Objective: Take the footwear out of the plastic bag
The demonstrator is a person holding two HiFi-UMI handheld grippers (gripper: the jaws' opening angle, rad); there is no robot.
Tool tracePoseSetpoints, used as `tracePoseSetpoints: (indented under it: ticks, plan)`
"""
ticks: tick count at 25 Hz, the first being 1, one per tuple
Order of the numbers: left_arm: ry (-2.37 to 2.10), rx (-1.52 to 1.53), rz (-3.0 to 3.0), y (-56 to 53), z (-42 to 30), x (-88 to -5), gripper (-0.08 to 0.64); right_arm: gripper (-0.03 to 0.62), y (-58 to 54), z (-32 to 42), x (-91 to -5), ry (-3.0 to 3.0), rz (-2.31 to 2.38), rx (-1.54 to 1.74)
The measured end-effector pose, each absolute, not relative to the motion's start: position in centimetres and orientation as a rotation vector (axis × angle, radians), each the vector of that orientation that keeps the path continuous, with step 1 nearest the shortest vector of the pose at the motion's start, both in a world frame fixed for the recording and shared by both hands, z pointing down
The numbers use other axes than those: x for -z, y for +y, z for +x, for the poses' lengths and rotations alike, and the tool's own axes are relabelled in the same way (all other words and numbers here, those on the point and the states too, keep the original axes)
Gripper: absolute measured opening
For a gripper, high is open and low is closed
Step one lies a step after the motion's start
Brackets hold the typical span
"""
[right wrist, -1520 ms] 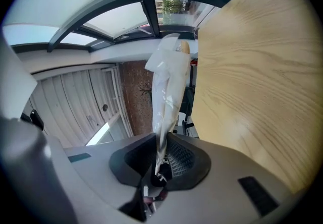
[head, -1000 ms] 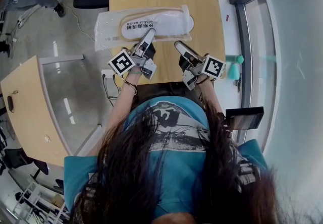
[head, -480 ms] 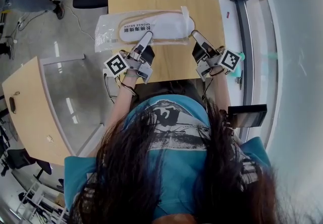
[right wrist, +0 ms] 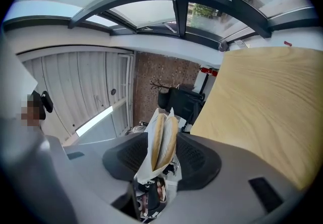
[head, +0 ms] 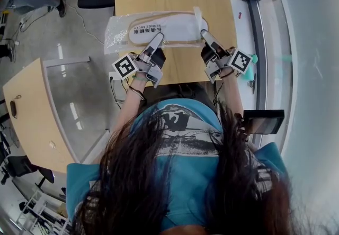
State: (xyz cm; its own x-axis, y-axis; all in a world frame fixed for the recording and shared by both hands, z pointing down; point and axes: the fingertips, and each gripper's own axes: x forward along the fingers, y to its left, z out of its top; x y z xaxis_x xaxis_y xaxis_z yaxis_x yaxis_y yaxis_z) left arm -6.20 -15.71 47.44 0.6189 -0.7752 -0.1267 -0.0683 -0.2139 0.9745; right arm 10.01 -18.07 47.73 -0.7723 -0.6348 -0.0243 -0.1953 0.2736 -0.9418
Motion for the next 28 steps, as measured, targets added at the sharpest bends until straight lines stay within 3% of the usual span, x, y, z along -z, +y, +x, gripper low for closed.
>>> tracePoseSetpoints:
  ticks: [9, 14, 28]
  plan:
    - [-0.654, 0.791, 1.628, -15.3, -5.8, -47.6, 0.086, 0.175, -17.8, 9.6, -47.5, 1.992, -0.636, 1.589]
    - [-0.713, 0.740, 1.666, -15.6, -6.0, -48.0, 0.097, 0.108, -17.9, 9.3, -47.3, 2.102, -0.707, 1.551]
    - [-0.840, 0.725, 1.675, -16.2, -7.5, -48.6, 0.109, 0.106, -17.6, 9.1, -47.9, 2.162, -0.740, 1.543]
